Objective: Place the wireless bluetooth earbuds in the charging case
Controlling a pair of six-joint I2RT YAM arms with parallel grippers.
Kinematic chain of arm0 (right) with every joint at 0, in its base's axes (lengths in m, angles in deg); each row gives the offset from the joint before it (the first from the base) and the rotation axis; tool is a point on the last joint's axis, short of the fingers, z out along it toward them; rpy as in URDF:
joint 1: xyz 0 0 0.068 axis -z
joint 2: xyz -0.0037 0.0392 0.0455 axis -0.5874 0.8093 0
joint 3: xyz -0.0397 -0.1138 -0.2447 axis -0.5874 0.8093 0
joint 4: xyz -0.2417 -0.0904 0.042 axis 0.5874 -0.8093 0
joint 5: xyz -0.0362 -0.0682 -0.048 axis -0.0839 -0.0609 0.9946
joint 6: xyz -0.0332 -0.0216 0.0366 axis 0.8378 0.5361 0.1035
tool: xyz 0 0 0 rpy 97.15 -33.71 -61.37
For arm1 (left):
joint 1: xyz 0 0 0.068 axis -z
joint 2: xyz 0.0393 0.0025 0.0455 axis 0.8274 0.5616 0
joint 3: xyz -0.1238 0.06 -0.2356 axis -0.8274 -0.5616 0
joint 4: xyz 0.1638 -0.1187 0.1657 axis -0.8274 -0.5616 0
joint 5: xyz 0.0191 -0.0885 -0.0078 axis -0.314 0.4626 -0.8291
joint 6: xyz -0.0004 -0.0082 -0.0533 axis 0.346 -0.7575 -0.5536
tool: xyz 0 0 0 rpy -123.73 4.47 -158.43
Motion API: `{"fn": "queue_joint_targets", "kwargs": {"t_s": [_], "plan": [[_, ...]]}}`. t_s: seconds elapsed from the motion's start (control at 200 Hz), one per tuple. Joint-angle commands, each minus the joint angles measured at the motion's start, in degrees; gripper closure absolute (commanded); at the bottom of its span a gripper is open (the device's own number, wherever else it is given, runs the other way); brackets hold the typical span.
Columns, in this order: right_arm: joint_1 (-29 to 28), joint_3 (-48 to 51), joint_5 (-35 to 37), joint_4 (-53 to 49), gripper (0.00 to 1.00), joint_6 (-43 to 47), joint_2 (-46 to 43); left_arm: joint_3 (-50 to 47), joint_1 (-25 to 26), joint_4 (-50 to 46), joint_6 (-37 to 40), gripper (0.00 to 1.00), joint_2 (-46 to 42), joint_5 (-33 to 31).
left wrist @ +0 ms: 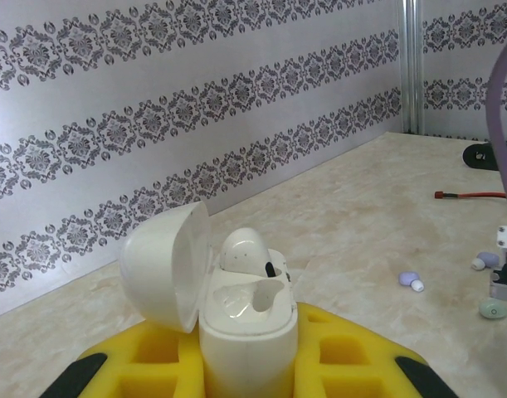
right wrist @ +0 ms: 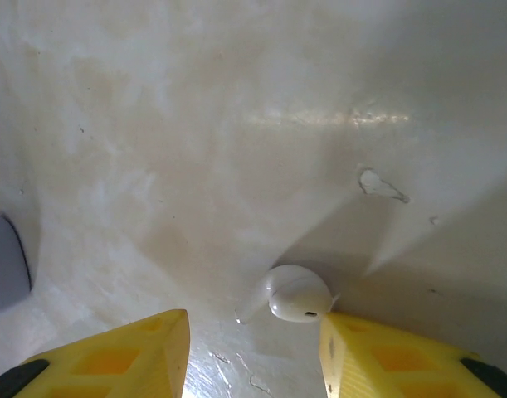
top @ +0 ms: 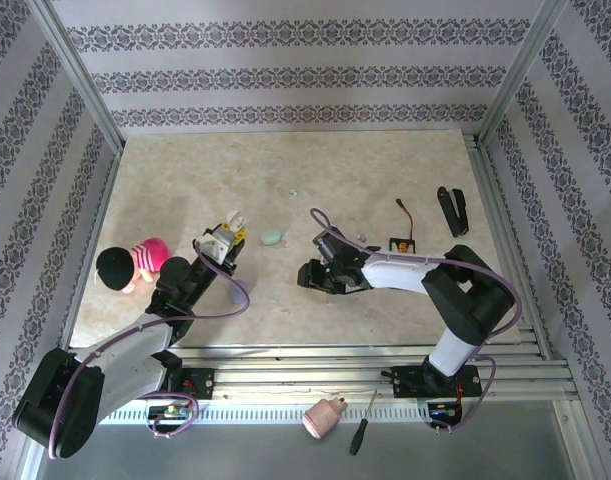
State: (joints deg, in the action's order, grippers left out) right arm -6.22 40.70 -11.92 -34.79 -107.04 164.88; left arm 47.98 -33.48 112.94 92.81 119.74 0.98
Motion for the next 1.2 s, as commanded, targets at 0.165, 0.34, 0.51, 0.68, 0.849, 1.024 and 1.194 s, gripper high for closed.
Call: {"fn": "queue_joint_targets", "kwargs": {"t_s": [0.165,0.34,0.51,0.68,0.849,1.024,1.194], "plan": [[1.41,-5.75,1.24,0.68,0.55,4.47,3.74,0.0,-0.98,1.51,0.65,1.0,0.24,0.9],[1.32,-8.1,3.71,-6.27,0.55,7.74,2.51,-0.56,-0.99,1.61,0.7,1.0,-0.14,0.59],[1.03,-13.1,8.33,-18.71,0.53,13.42,2.14,-1.35,-1.06,1.83,2.43,1.0,-0.57,-1.18],[-0.33,-22.56,11.77,-32.1,0.49,19.14,5.25,-3.79,-3.8,4.42,2.15,1.0,-0.6,-3.92],[-0.95,-32.28,11.75,-44.08,0.47,20.5,11.42,-5.11,-6.23,7.29,1.14,1.0,0.13,-4.26],[-2.16,-43.36,12.4,-55.24,0.46,21.9,18.4,-6.18,-9.34,7.66,1.14,1.0,-0.33,-4.98],[-3.01,-49.87,11.05,-59.87,0.54,23.55,24.22,-6.8,-10.58,9.22,1.23,1.0,0.75,-3.71]]}}
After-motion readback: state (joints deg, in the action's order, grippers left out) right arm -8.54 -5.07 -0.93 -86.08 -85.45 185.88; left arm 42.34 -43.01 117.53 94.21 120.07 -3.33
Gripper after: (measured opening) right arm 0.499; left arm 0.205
